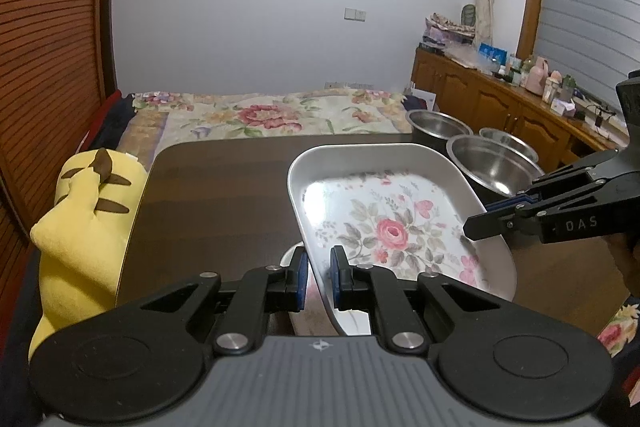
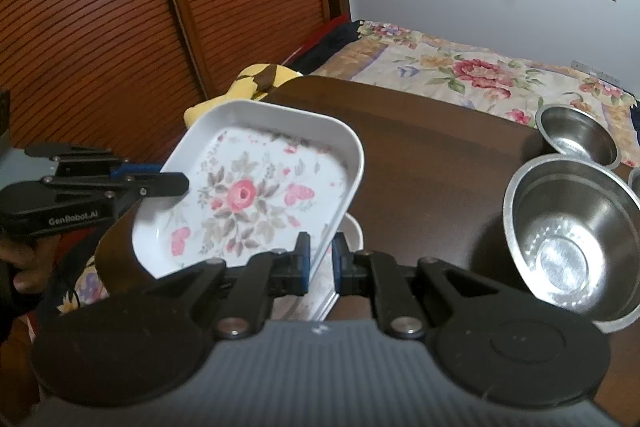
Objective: Organize plates and bowls
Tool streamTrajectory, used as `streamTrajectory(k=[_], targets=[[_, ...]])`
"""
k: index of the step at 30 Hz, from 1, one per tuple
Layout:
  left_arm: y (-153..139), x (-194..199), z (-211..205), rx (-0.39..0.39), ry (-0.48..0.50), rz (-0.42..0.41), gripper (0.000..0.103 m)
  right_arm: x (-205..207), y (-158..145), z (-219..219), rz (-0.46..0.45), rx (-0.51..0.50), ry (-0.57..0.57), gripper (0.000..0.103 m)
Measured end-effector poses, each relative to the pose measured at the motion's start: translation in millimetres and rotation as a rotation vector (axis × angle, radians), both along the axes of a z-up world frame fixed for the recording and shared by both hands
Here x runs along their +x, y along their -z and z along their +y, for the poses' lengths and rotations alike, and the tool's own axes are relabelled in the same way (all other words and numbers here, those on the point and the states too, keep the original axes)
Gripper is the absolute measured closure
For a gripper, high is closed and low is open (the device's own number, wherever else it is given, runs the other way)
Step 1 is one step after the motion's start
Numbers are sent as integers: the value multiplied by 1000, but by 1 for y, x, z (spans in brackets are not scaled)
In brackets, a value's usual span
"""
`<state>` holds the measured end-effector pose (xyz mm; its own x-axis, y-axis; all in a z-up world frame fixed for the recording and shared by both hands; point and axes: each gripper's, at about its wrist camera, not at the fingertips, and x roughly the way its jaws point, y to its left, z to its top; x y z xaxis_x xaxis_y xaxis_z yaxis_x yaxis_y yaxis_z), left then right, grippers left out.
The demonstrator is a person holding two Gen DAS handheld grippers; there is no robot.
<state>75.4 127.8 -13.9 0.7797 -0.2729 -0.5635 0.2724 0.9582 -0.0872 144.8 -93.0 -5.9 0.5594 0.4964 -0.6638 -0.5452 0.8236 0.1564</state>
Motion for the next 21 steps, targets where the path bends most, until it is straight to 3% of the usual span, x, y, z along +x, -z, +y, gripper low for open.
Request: streamTrajectory(k=[21], targets=[[24, 0, -8, 34, -9, 47, 91, -8, 13, 4, -13, -2, 36, 90]])
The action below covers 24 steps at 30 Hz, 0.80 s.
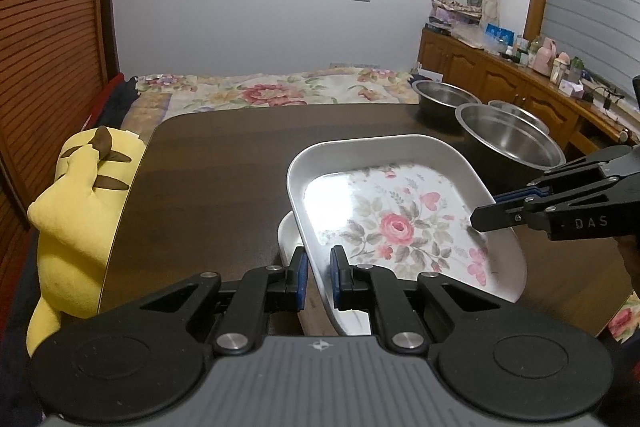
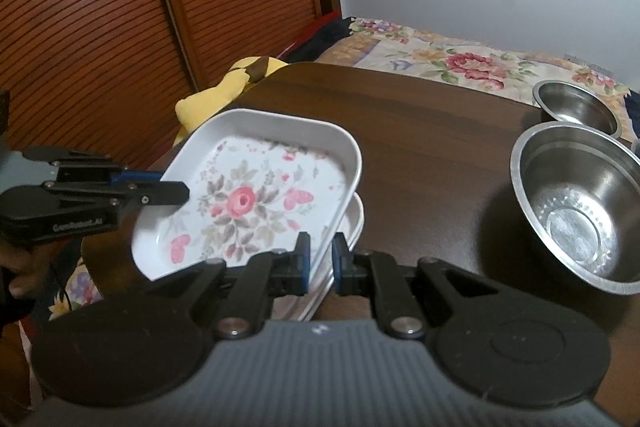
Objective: Organize plates and bowls
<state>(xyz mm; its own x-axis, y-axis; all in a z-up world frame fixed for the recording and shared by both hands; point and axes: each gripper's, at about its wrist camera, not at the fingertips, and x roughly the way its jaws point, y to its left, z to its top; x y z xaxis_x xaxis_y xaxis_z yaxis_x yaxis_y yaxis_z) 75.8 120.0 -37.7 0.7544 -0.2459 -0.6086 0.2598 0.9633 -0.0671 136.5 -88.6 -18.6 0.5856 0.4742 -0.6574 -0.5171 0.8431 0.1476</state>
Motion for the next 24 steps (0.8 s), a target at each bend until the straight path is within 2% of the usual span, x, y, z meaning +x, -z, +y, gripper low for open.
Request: streamTrajectory(k=[11, 24], targets=[[5, 4, -5, 39, -10, 5, 90, -3, 7, 7, -7, 18, 22, 89], [19, -2, -12, 93, -27, -16, 90, -21, 23, 11, -108, 94, 133, 88]])
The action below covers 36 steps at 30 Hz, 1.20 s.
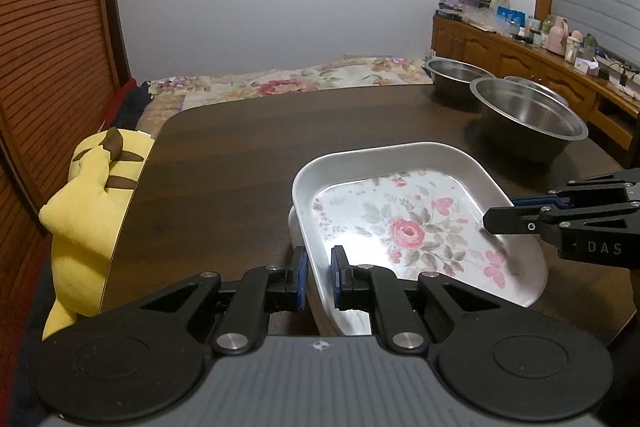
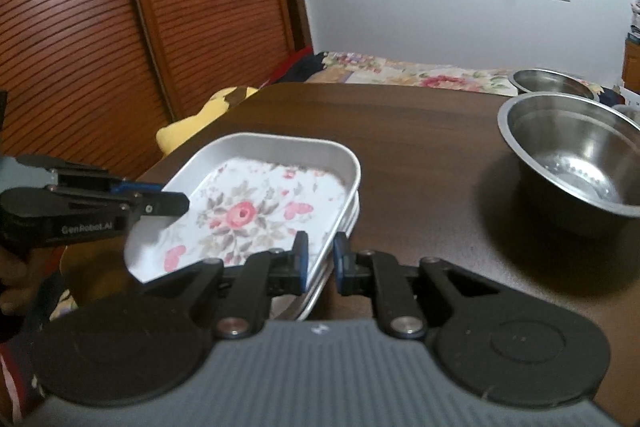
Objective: Organize plates and bowls
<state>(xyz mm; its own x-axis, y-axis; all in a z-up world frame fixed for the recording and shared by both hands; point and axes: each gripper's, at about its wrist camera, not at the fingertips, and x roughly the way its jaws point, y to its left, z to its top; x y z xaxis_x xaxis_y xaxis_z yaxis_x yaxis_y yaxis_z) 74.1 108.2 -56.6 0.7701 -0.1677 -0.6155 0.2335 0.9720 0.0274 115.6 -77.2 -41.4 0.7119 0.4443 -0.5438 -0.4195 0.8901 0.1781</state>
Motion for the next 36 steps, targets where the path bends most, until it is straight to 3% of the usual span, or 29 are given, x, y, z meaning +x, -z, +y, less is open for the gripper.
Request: streamTrajectory(k=[23, 36], targets=[[10, 0, 3, -14, -15, 12, 89, -14, 13, -2, -19, 39, 34, 83], [-23, 9, -11, -28, 5, -59, 87, -19, -15, -33, -124, 61, 103, 83]])
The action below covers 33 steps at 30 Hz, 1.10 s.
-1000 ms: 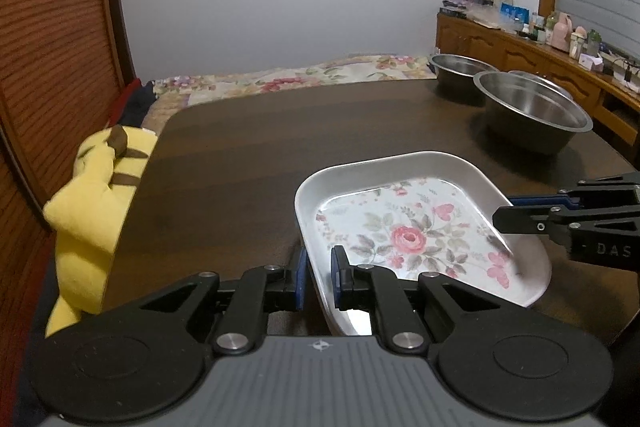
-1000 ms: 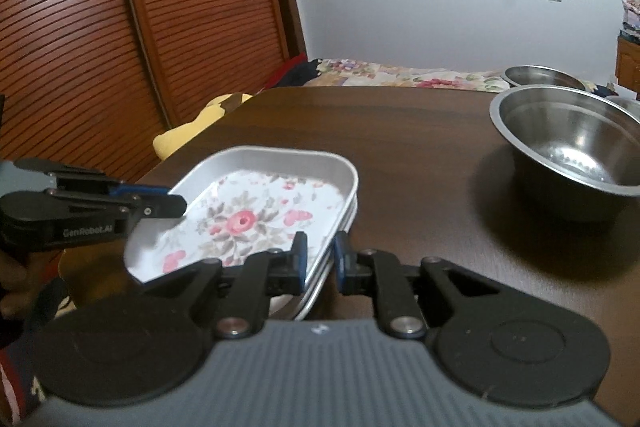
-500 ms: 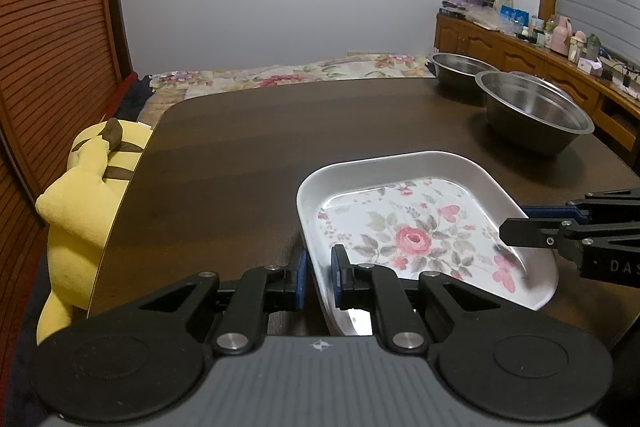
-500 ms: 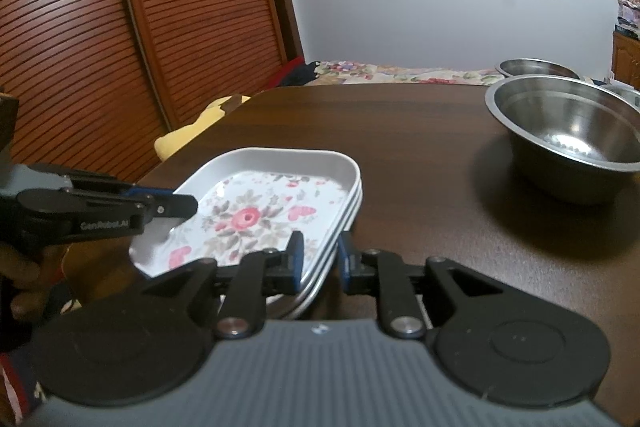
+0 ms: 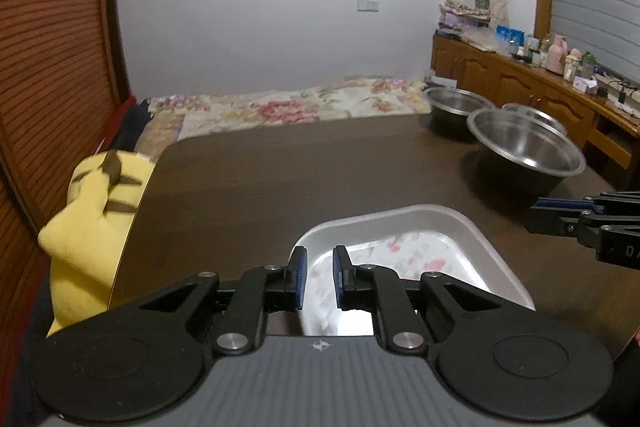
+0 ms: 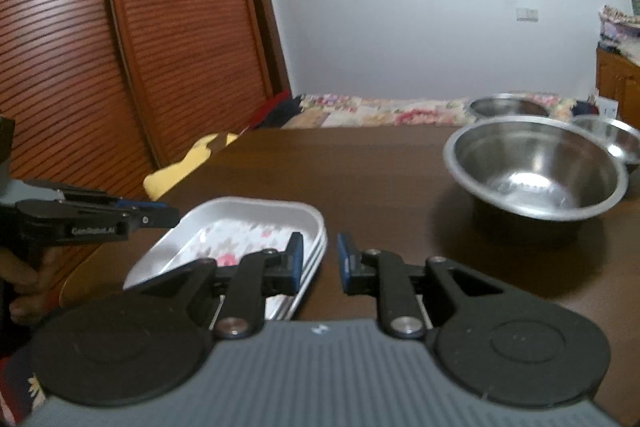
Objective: Organize plates and bowls
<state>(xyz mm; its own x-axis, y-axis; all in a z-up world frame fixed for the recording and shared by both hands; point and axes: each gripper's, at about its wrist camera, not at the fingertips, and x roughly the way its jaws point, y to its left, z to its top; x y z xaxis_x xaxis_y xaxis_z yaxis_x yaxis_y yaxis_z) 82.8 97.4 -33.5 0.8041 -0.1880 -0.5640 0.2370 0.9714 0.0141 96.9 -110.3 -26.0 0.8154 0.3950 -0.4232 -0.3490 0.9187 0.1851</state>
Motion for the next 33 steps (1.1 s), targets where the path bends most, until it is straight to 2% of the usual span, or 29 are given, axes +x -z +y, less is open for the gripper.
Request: streamTrajectory(k=[6, 13, 18, 23, 25, 28, 33], targets=[[-15, 14, -34, -13, 57, -39, 74, -2, -11, -30, -50, 8, 61, 83], [-30, 28, -87, -24, 132, -79, 74, -2, -20, -77, -99, -8, 177, 83], [-35, 39, -118, -45, 181, -99, 64, 0, -21, -111, -108, -38, 249, 83], [-29, 49, -144, -36, 209, -92, 64, 11, -14, -134, -107, -53, 289, 82], [-25, 54, -152, -33, 213, -79, 64, 16, -10, -138, -106, -60, 303, 78], [-19, 59, -162, -21, 215, -68, 64, 20, -6, -146, -104, -53, 316, 64], [-12, 72, -174, -18, 215, -57, 64, 39, 2, -159, -82, -52, 374, 64]])
